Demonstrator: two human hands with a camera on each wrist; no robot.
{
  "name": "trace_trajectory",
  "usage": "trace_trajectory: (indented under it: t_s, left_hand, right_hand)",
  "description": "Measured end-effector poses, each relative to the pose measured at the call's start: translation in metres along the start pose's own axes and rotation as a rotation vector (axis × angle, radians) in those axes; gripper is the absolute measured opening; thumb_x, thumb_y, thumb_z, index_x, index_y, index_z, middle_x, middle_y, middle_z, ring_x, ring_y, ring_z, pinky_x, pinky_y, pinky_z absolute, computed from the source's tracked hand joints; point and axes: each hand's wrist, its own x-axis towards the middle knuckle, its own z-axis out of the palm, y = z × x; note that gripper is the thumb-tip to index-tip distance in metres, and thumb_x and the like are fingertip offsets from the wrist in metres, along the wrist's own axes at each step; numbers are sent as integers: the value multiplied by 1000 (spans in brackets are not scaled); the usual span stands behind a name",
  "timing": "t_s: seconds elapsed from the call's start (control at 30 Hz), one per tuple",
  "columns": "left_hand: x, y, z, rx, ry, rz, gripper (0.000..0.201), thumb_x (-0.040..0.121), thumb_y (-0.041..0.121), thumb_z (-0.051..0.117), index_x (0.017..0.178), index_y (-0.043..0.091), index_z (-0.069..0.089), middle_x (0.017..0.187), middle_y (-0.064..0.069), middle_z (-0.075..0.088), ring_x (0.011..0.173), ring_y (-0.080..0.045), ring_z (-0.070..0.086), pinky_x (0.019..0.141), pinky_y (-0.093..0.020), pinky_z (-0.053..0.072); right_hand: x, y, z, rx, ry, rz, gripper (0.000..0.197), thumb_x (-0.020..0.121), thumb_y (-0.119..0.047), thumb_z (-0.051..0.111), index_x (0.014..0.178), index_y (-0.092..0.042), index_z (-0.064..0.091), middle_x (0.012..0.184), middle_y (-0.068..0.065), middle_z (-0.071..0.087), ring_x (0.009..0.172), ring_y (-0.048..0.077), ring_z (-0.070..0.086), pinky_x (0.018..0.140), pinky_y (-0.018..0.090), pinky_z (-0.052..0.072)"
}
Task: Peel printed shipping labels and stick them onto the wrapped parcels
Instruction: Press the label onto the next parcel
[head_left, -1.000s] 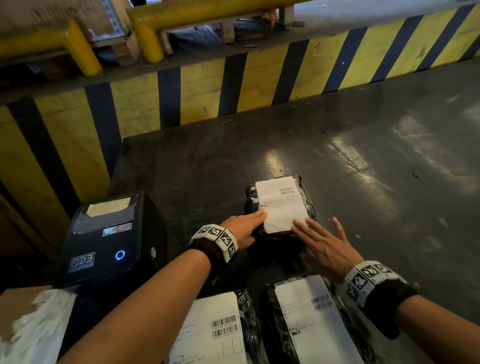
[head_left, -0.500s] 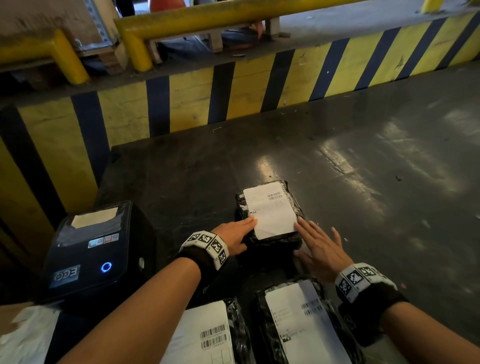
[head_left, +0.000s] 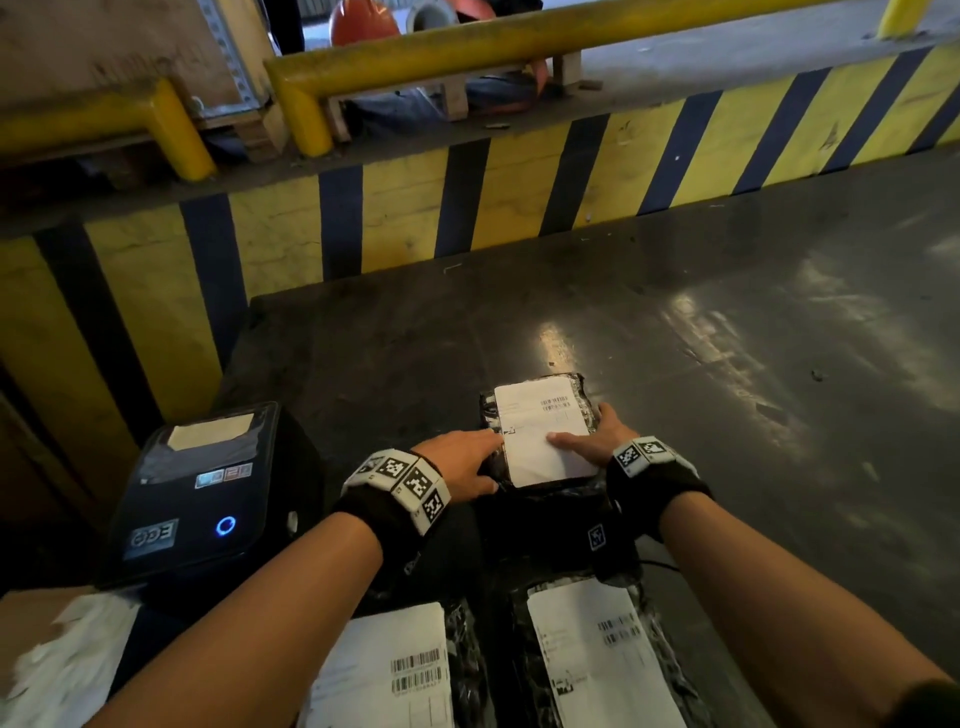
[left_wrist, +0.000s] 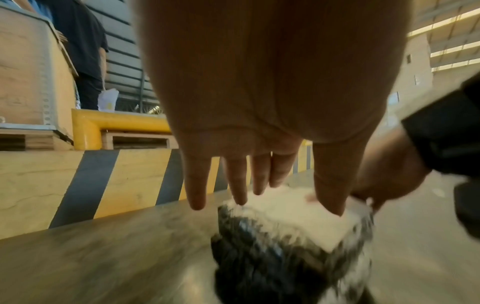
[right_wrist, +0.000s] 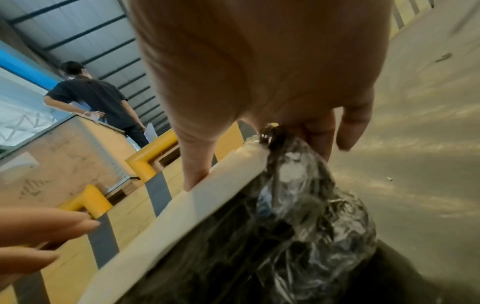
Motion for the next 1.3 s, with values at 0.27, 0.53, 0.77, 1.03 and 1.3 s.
trace_trajectory:
  t_s: [0.27,0.53,0.77,1.03,1.3]
  left_hand:
    - [-99,17,9,-59,28,-107,72,95,48,44,151,18,11,159,0,16,145,-17,21,117,-35,24]
    - [-162,40,58,-43,-191,-177,79,94,56,33,151,15,-4,160,-3,-6,148,-20,1,120,-42,11]
    - [-188,43,80,30,-143,-151,81,94,58,31,150,16,-7,159,-4,-13,148,-23,-6,120,-48,7]
    - [-218,56,107,-27,-99,-132,79,94,58,29,151,17,-8,159,-1,-18,147,-22,-10,118,-52,4]
    - [-238,67,140,-40,26,-196,75,95,58,26,150,21,-8,158,0,-19,147,-21,-14,118,-51,-6]
  right_hand:
    - [-18,2,17,354,140,-113,94,65,-33,84,141,-14,30,137,11,51,118,30,54,98,35,43]
    - [-71,48,7,721,79,-104,60,69,-29,81,124,-22,59,110,8,70,85,26,69,74,44,59]
    - [-153,97,0,827,122,-175,52,74,-27,76,123,-27,59,107,6,71,83,25,69,61,37,58]
    - [-237,146,30,712,340,-187,76,64,-24,85,133,-14,52,117,2,63,105,21,63,99,40,48]
    - [-241,151,59,614,255,-185,71,68,-22,83,132,-16,53,121,4,63,108,21,61,100,36,46]
